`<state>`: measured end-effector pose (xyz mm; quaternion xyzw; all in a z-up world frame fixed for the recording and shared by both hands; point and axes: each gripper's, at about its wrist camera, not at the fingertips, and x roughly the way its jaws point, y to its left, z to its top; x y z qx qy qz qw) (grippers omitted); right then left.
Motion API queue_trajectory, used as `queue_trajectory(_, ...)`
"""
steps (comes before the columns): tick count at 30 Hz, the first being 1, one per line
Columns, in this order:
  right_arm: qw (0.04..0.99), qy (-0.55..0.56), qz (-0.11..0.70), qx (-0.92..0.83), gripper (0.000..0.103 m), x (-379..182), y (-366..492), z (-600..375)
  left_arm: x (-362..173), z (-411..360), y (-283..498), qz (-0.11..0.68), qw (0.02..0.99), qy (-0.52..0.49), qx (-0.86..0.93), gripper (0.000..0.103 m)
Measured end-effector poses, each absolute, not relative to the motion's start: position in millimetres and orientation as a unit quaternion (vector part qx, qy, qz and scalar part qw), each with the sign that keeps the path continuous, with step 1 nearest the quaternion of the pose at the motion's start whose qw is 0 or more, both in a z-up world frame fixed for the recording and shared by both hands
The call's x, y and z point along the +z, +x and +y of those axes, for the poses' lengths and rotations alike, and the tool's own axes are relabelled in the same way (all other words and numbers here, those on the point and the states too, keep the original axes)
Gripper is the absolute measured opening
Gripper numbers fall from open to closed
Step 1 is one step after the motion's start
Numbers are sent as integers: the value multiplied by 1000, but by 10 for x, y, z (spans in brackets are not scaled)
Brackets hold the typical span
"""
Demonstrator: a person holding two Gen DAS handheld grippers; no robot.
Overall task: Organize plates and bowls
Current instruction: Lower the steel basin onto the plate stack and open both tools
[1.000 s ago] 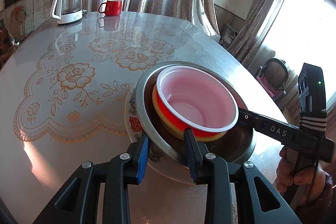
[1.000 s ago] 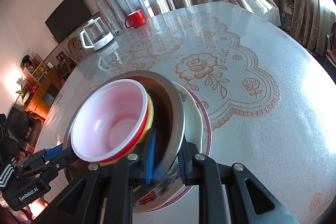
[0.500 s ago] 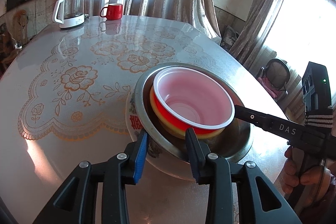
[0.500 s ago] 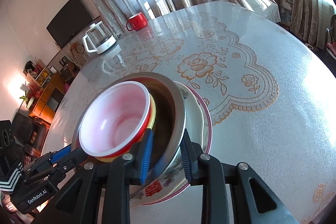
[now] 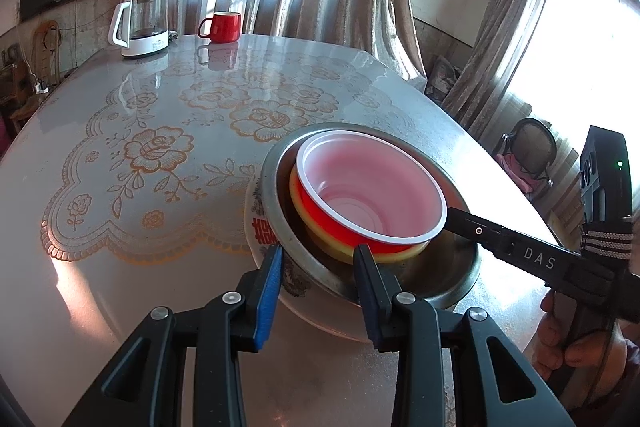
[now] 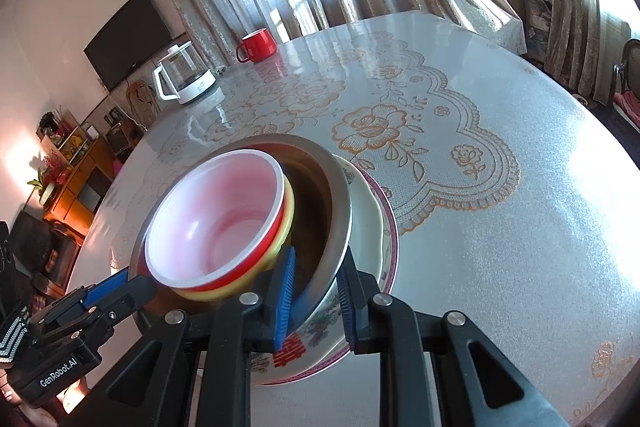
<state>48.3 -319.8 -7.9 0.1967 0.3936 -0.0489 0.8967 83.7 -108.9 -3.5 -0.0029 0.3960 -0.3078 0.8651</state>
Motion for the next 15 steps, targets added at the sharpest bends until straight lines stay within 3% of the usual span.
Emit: queue_trajectory(15, 889, 238, 390, -34, 25, -67, 353, -3264, 4, -998, 809, 390, 866, -6, -314, 36)
